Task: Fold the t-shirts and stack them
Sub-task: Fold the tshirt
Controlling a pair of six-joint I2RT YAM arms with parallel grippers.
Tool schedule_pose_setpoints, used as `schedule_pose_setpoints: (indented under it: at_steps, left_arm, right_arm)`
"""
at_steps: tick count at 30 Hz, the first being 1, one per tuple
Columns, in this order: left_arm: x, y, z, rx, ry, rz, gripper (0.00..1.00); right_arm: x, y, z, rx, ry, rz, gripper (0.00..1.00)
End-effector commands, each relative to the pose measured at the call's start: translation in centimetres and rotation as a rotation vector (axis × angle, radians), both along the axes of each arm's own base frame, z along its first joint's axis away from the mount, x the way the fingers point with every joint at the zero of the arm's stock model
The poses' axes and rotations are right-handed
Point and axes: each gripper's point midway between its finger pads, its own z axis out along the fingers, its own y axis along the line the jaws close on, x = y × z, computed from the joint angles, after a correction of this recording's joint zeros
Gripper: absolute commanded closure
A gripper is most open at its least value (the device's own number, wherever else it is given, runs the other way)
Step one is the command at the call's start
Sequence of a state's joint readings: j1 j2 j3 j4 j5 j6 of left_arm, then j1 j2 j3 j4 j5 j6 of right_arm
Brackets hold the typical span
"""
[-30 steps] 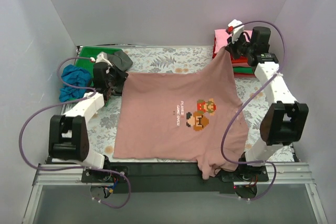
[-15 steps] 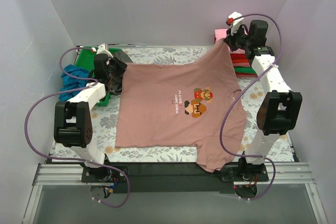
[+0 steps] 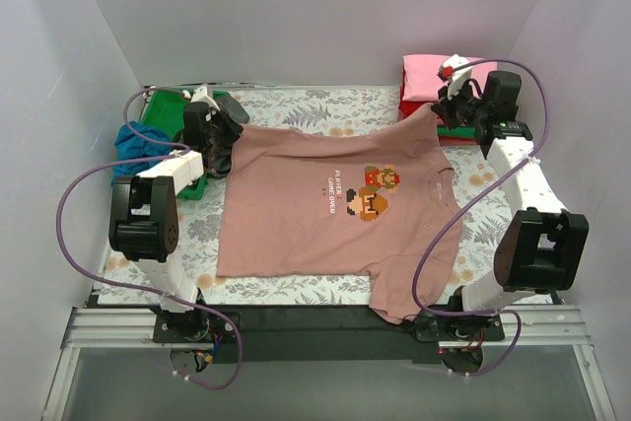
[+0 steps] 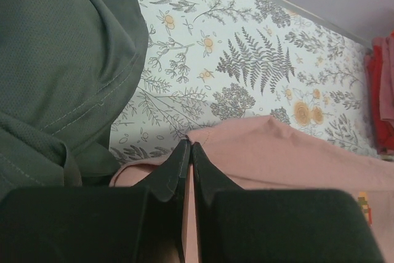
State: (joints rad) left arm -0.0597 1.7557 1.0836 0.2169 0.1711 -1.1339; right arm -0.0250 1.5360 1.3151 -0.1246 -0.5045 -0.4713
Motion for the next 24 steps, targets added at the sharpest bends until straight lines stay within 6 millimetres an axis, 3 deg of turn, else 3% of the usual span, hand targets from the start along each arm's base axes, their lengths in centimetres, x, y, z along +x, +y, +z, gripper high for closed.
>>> schedule_pose_setpoints:
  at_steps: [1,6,12,18,24]
  left_arm:
    - [1.5,0.2,1.1,0.028,-0.041,-0.022,1.0]
    - [1.8,0.2,0.8,0.059,-0.048,-0.042,1.0]
    - [0.5,0.4,0.3,0.102,-0.067,-0.062,1.0]
    - [-0.2,0.9,3.1,0.153,-0.152,-0.066,1.0]
    - [-1.9,1.3,4.2,0.169,-0.205,-0.065,1.0]
  right_arm:
    - [-1.0,-0.2,0.1,0.011,-0.02,0.023,0.99]
    - [-1.7,0.2,-0.9,0.028,0.006,0.044,0.99]
    - [-2.5,0.2,-1.1,0.053,0.015,0.046,0.99]
    - [-2.2,0.3,0.3,0.074,-0.013,0.044,0.99]
    - [-1.9,0.4,1.0,0.09,-0.023,0.045,0.99]
